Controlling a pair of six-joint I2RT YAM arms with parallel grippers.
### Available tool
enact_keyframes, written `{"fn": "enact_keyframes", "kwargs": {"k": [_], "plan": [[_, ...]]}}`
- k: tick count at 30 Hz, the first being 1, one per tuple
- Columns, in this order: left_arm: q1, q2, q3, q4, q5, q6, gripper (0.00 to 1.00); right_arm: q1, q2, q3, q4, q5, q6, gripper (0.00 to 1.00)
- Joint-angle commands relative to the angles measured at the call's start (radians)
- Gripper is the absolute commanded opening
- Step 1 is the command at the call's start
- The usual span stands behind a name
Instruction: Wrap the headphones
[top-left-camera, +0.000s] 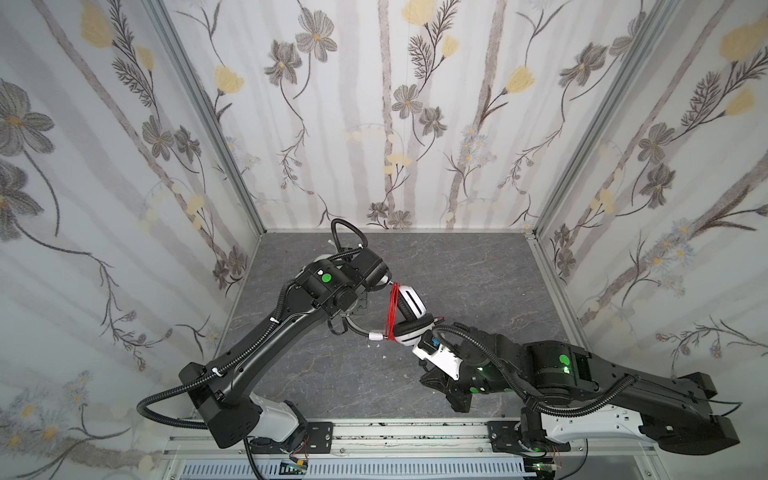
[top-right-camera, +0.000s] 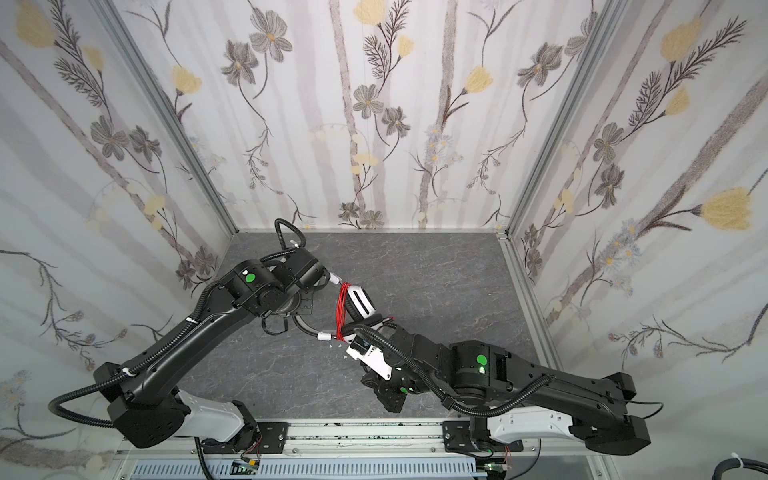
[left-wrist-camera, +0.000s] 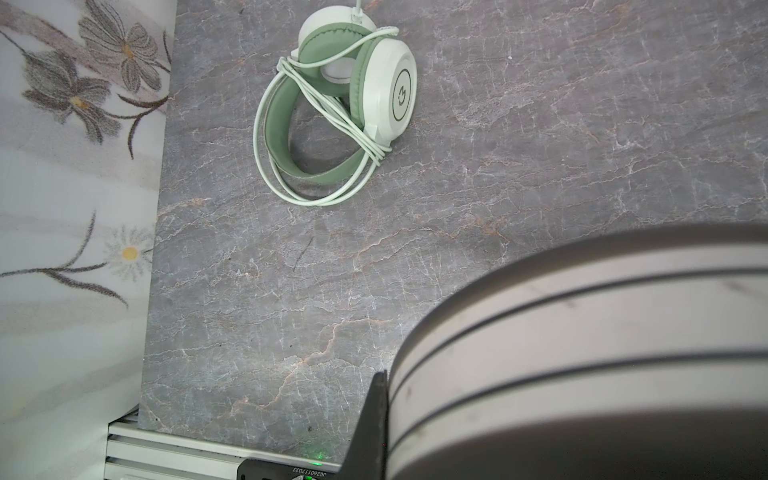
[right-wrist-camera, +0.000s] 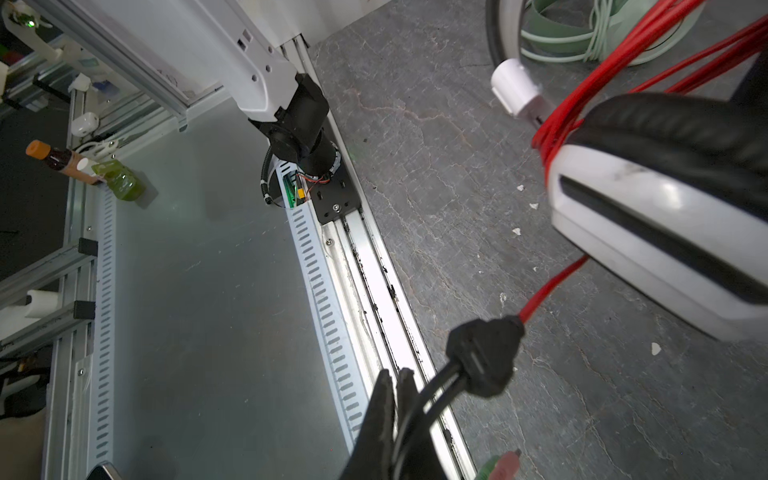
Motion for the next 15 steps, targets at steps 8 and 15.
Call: {"fn": "enact_keyframes", "kwargs": {"k": [8, 15], "plan": [[0.064, -0.017, 0.092, 0.117, 0.096, -0.074, 0.0, 0.029, 0.024, -0.07, 0.197, -0.124, 0.016, 0.0], [0.079, -0.034, 0.094, 0.169, 0.17, -0.102, 0.0, 0.064, 0.072, -0.057, 0.251, -0.168, 0.024, 0.0]]}}
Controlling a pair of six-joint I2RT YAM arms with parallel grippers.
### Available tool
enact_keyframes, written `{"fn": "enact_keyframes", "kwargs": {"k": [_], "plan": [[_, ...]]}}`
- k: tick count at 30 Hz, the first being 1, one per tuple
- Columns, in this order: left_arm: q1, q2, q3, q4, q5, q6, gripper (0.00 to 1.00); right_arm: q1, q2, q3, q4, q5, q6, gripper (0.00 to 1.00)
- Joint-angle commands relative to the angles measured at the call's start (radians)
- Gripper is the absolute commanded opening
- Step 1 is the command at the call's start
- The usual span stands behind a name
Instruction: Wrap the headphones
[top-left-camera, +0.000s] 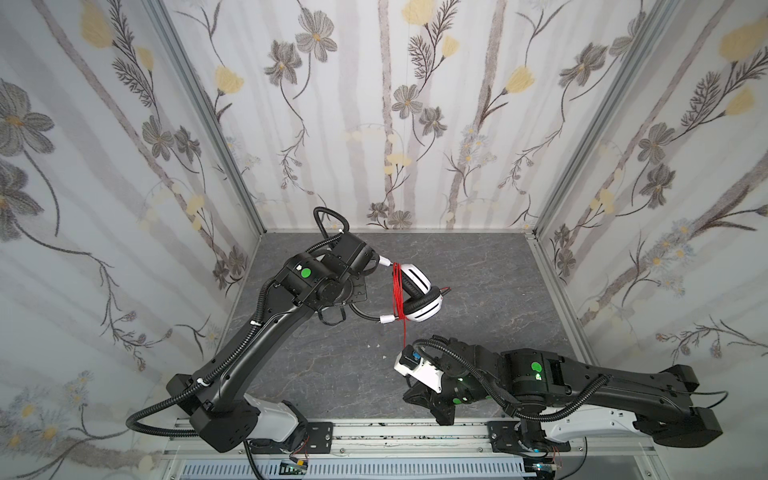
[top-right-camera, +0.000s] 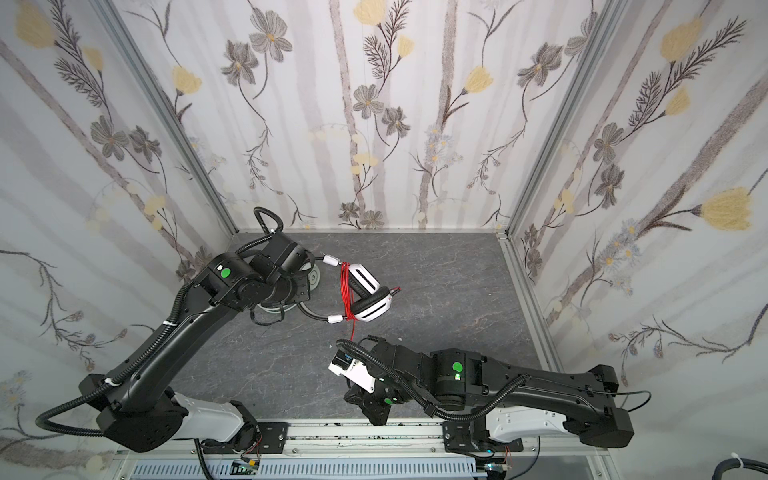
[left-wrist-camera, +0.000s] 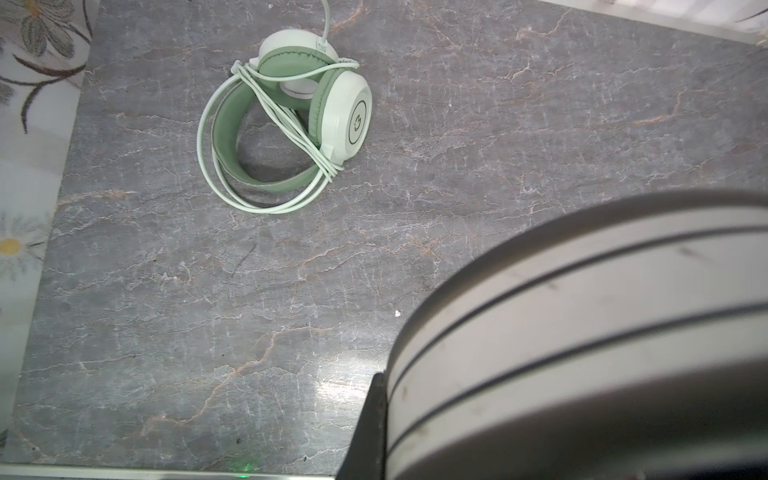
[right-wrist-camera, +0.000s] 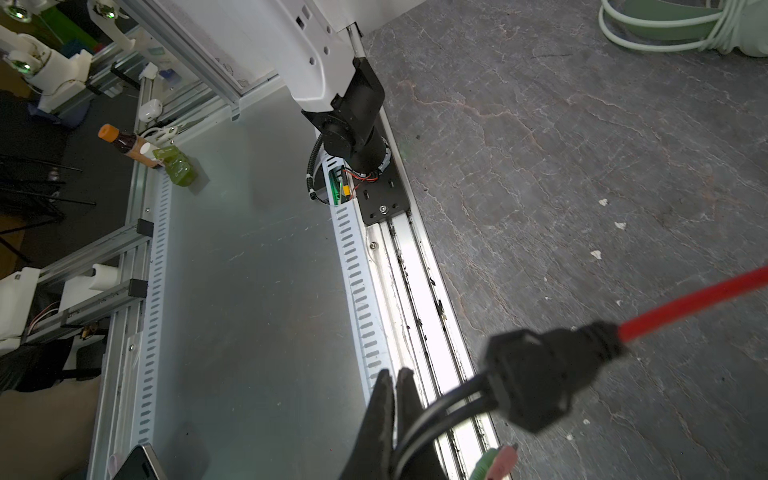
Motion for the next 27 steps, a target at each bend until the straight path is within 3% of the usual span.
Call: {"fn": "enact_keyframes", "kwargs": {"k": [1, 6, 14, 21, 27], "plan": [[0.017, -0.005, 0.012, 0.103, 0.032, -0.061, 0.0, 0.016, 0.025, 0.017, 0.085, -0.074, 0.003, 0.0], [0.021, 0.01, 0.02, 0.058, -0.052, -0.035, 0.0, 0.04, 0.057, 0.076, 0.024, -0.032, -0.005, 0.0], [0.019, 0.055, 0.024, -0.097, -0.277, 0.045, 0.0, 0.047, 0.104, 0.275, -0.368, 0.238, -0.011, 0.0], [-0.066, 0.021, -0.059, -0.085, -0.222, 0.224, 0.0, 0.037, 0.12, 0.343, -0.482, 0.348, -0.065, 0.0], [-0.169, 0.025, -0.137, -0.122, -0.264, 0.244, 0.0, 0.012, 0.124, 0.355, -0.489, 0.351, -0.102, 0.0]]}}
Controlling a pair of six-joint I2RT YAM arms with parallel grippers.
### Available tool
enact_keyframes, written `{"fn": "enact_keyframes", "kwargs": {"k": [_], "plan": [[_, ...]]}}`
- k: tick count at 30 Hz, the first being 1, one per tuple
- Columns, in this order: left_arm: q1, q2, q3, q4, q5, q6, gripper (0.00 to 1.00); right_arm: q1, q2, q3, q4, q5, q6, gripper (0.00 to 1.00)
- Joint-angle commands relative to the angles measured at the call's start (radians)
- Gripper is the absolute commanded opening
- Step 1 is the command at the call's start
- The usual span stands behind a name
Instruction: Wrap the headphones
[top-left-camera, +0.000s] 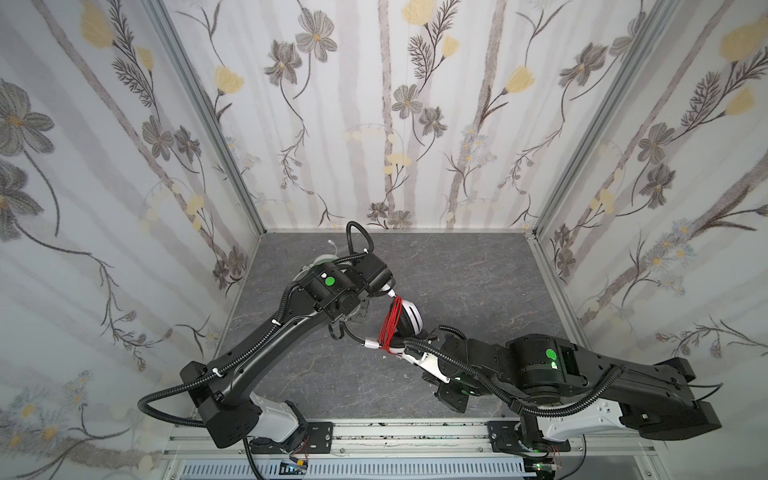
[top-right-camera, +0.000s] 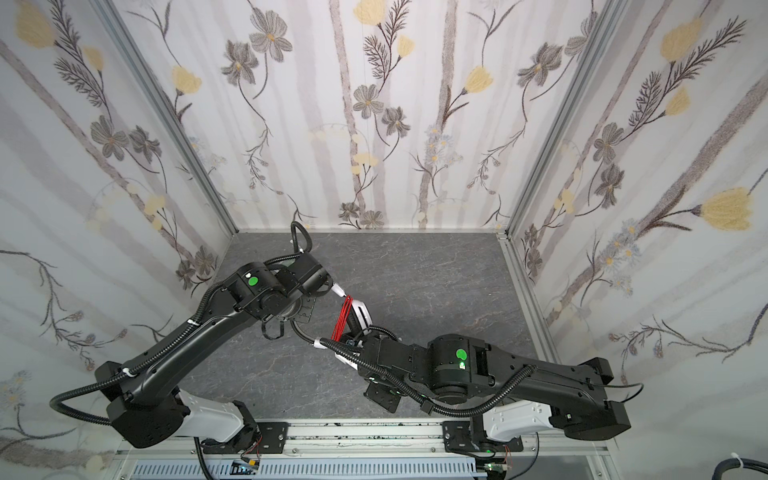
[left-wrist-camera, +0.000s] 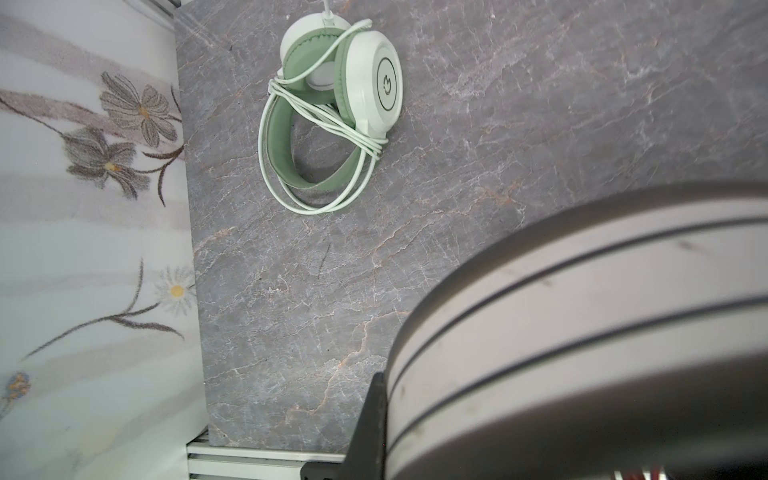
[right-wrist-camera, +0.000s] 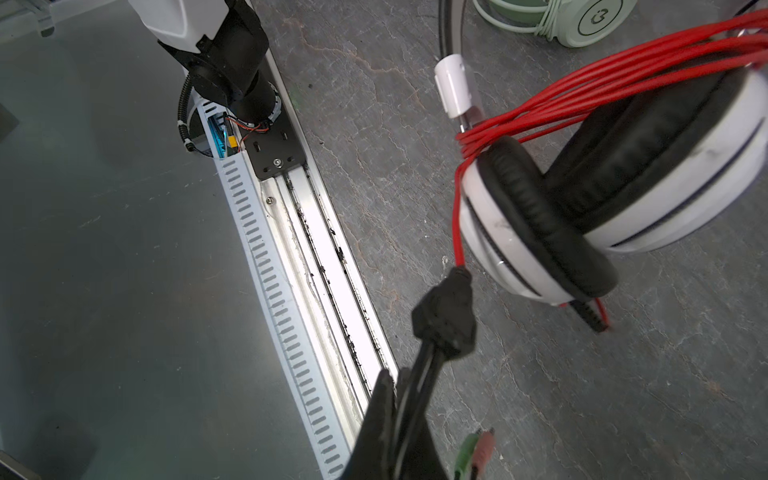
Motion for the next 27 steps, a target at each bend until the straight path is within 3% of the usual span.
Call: {"fn": "enact_keyframes", "kwargs": {"k": [1, 6, 14, 27], "plan": [[-0.04, -0.006, -0.034, -0.003, -0.079, 0.021, 0.0, -0.008, 0.006, 0.012, -0.006, 0.026, -0.042, 0.0], [-0.126, -0.036, -0.086, 0.069, -0.052, 0.091, 0.0, -0.012, 0.001, 0.012, -0.01, 0.035, -0.077, 0.0], [-0.287, -0.04, -0.119, 0.139, -0.111, 0.185, 0.0, -0.012, 0.017, 0.013, -0.02, 0.025, -0.217, 0.0], [-0.416, -0.1, -0.186, 0.183, -0.097, 0.329, 0.0, -0.044, -0.033, -0.084, 0.04, 0.034, -0.319, 0.01]]}}
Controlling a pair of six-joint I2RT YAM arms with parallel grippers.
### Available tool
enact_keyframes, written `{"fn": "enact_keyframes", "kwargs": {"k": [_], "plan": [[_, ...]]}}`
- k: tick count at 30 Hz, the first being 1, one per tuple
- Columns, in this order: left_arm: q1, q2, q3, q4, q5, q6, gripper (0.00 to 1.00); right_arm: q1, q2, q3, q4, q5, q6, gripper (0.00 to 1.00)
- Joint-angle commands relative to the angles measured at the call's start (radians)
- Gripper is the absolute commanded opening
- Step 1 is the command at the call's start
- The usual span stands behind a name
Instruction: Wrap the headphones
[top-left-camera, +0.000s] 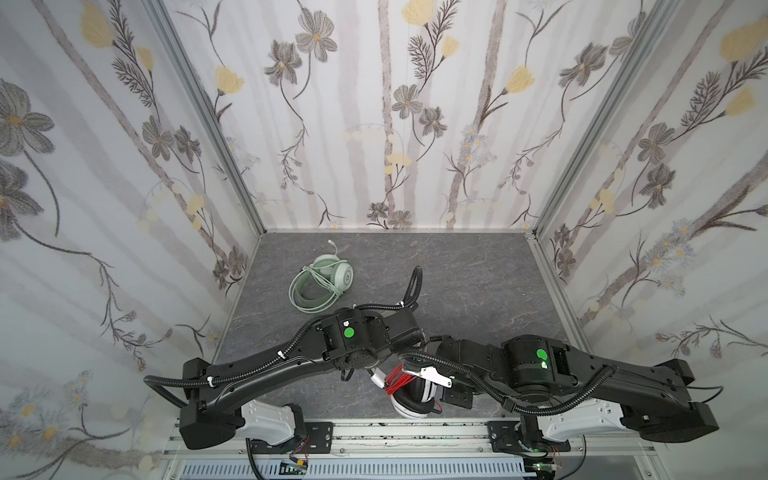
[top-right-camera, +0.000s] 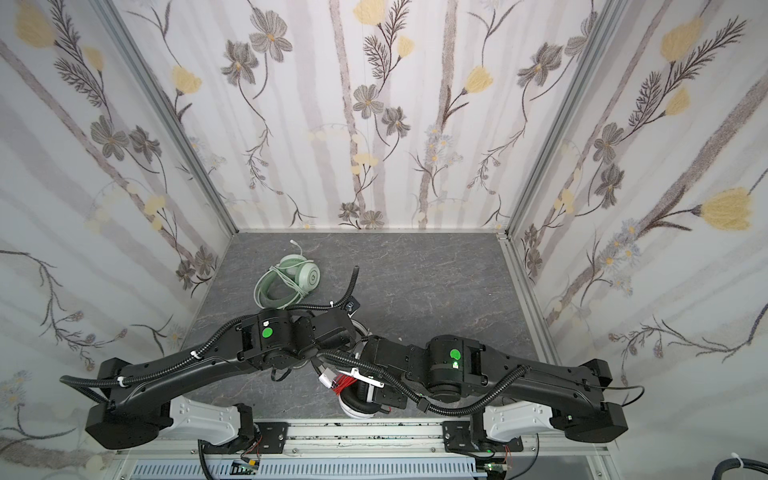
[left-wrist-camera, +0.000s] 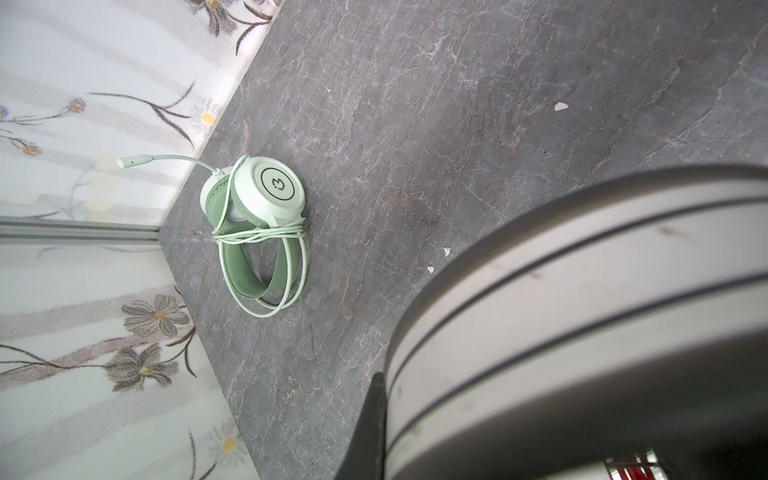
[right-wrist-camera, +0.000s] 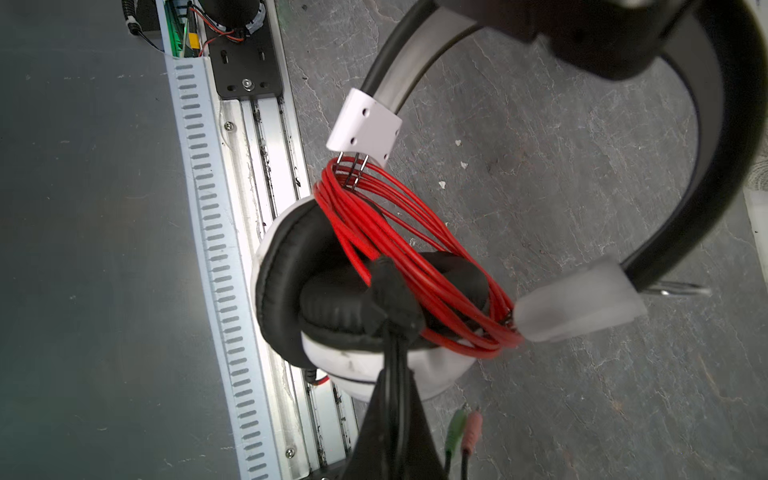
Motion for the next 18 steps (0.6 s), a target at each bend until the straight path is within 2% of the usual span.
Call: {"fn": "enact_keyframes", "kwargs": {"k": [1, 6, 8, 10, 11, 18], "plan": [[-0.02, -0.015, -0.028, 0.019, -0.003, 0.058, 0.0, -0.014, -0.022, -0.006, 0.048, 0.022, -0.027, 0.02], [-0.045, -0.039, -0.042, 0.025, 0.029, 0.106, 0.0, -0.025, -0.058, -0.031, 0.06, 0.001, -0.029, 0.06], [-0.048, -0.059, -0.043, 0.043, 0.05, 0.124, 0.0, -0.029, -0.064, -0.045, 0.067, -0.003, -0.029, 0.12], [-0.05, -0.068, -0.054, 0.067, 0.086, 0.151, 0.0, -0.033, -0.068, -0.062, 0.074, 0.0, -0.028, 0.24], [-0.05, -0.101, -0.058, 0.075, 0.095, 0.158, 0.0, -0.037, -0.069, -0.07, 0.075, 0.0, -0.027, 0.26], [-0.05, -0.108, -0.046, 0.057, 0.115, 0.149, 0.0, -0.053, -0.089, -0.101, 0.114, -0.025, -0.015, 0.27]]}}
